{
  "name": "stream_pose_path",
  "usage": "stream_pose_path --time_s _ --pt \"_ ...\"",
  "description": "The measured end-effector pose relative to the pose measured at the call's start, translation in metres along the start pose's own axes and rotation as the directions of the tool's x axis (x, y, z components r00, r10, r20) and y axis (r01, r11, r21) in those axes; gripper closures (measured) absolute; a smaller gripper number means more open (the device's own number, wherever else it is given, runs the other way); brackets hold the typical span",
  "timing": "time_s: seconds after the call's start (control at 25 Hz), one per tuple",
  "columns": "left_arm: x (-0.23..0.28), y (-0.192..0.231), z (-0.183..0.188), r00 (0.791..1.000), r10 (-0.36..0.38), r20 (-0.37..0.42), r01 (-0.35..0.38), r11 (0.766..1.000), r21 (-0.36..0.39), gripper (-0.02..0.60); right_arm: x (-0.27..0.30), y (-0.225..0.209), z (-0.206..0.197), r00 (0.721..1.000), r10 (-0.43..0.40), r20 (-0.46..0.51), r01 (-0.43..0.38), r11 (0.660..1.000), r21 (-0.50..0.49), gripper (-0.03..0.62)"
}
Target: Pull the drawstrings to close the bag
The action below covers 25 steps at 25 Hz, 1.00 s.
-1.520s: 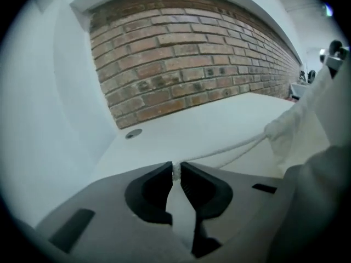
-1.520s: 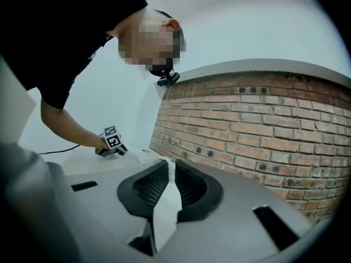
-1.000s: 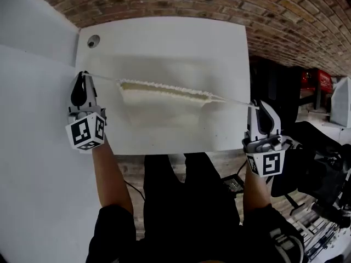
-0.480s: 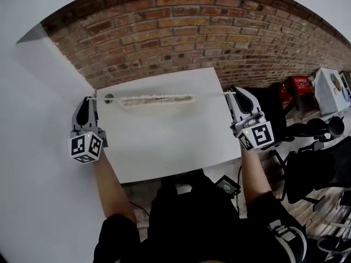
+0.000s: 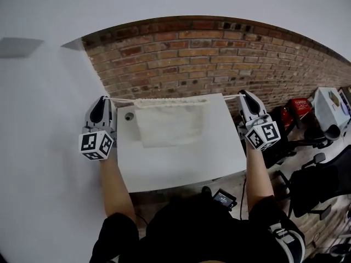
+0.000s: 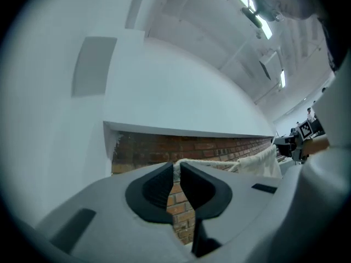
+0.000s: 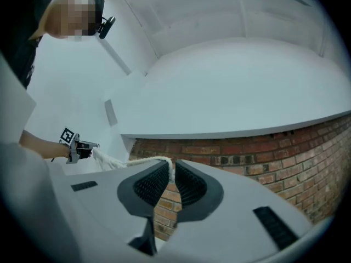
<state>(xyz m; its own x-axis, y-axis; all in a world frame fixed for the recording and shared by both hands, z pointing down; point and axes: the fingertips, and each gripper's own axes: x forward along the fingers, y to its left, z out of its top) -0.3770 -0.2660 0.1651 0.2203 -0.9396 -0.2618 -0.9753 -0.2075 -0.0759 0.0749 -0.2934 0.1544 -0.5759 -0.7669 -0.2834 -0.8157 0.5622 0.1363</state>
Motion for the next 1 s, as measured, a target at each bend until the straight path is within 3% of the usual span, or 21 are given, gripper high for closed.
stream_pose_path --time_s 0.4,0.72,0.88,1.0 --pt "-0.015 -0.003 0.069 0.996 -0.027 0.089 0.029 0.999 -0.022 0.531 -0.005 0.010 0.102 0.998 0.017 0.066 -0.005 0.984 -0.177 0.554" --pt "-0.043 -0.048 0.109 0.996 -0.013 0.086 0.012 1.000 0.005 0.531 -0.046 -0.008 0.135 0.993 0.040 0.111 -0.024 0.991 -0.135 0.553" --pt "-0.066 -0.074 0.118 0.998 -0.013 0.065 0.012 1.000 0.014 0.531 -0.073 -0.012 0.140 0.994 0.057 0.091 -0.044 0.990 -0.136 0.554" --pt "-0.085 -0.094 0.130 0.995 -0.032 0.091 0.033 0.999 -0.012 0.531 -0.088 -0.018 0.141 0.996 0.057 0.072 -0.047 0.989 -0.138 0.554"
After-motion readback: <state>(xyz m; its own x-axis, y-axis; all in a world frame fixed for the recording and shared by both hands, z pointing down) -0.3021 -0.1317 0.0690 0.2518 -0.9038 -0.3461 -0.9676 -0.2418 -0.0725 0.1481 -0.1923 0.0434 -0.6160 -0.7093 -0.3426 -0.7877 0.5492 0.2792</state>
